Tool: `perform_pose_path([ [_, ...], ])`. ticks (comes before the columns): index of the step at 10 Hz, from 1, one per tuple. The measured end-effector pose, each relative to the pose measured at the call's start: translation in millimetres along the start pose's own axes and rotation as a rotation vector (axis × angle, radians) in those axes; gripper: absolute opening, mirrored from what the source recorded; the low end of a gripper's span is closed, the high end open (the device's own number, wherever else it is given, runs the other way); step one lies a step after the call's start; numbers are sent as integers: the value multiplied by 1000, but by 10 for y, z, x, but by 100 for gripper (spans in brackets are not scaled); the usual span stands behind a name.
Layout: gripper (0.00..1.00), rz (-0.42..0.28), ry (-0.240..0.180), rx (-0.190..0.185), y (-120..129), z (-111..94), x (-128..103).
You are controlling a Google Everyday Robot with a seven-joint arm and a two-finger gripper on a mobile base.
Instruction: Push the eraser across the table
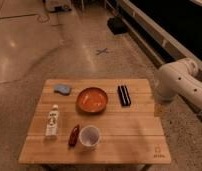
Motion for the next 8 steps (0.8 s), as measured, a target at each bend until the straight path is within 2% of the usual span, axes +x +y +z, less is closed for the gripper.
perform_pose_path([
  [1, 62, -4, 2, -4, -42, 42, -31],
  [2, 58, -8, -4, -4, -136, 115, -157],
  [4, 58, -14, -11, 0, -324, 225, -392],
  [7, 58, -22, -10, 0, -702, 500, -440],
  [8, 58, -25, -16, 3, -916, 610, -502],
])
